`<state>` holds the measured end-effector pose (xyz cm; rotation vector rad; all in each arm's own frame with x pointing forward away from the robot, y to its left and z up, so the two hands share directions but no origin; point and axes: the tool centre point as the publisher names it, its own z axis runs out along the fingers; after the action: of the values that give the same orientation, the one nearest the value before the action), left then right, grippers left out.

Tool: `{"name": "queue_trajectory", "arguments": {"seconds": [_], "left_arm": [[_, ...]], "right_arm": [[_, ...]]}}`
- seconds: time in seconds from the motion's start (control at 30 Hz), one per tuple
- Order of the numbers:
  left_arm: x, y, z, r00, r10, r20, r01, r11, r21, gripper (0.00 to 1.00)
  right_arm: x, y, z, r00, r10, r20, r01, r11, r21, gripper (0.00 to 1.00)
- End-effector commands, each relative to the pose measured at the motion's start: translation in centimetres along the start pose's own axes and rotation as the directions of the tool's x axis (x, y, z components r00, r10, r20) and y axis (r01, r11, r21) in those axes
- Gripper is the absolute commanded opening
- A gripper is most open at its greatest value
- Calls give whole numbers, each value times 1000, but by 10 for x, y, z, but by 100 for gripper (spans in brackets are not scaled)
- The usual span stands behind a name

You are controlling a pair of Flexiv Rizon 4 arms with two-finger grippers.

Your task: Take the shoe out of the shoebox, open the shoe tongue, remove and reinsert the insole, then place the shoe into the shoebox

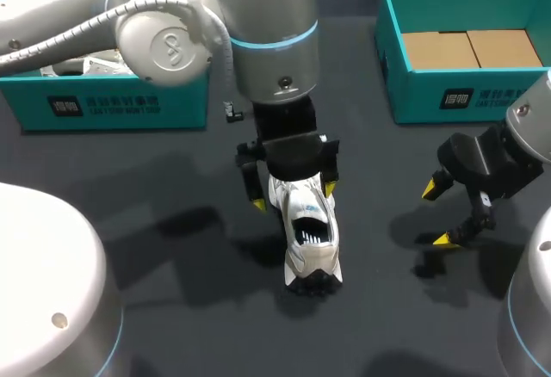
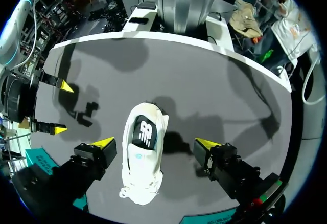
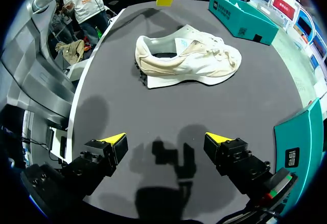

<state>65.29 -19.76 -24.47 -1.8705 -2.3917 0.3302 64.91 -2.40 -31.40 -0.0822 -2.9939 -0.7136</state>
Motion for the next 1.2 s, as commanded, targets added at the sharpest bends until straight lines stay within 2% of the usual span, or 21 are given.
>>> {"name": "queue_trajectory", "arguments": {"seconds": [0.03,0.07,0.1,0.43,0.53,0.6,0.63,1.0,1.07,1.2], "left_arm": [[11,-10,-6,945,-327,7,324,941,95,100],[12,-11,-10,905,-424,31,422,906,39,100],[13,-10,-16,889,-448,96,453,890,-44,100],[13,-11,-12,874,-478,92,482,875,-32,100],[15,-22,-4,815,-574,78,575,818,11,100],[16,-32,2,719,-689,95,691,723,12,100],[17,-36,3,641,-759,116,764,645,1,100],[17,-36,3,641,-759,116,764,645,1,100],[13,-38,16,612,-777,147,787,616,-20,100],[6,-39,37,568,-810,143,819,574,-2,100]], "right_arm": [[1,0,0,1000,0,2,0,1000,1,100],[1,0,0,1000,0,2,0,1000,1,100],[1,0,0,1000,0,2,0,1000,1,100],[1,0,0,1000,0,2,0,1000,1,100],[1,0,0,1000,0,2,0,1000,1,100],[1,0,0,1000,0,2,0,1000,1,100],[1,0,0,1000,0,2,0,1000,1,100],[1,0,0,1000,0,2,0,1000,1,100],[1,0,0,1000,0,2,0,1000,1,100],[1,0,0,1000,0,2,0,1000,1,100]]}}
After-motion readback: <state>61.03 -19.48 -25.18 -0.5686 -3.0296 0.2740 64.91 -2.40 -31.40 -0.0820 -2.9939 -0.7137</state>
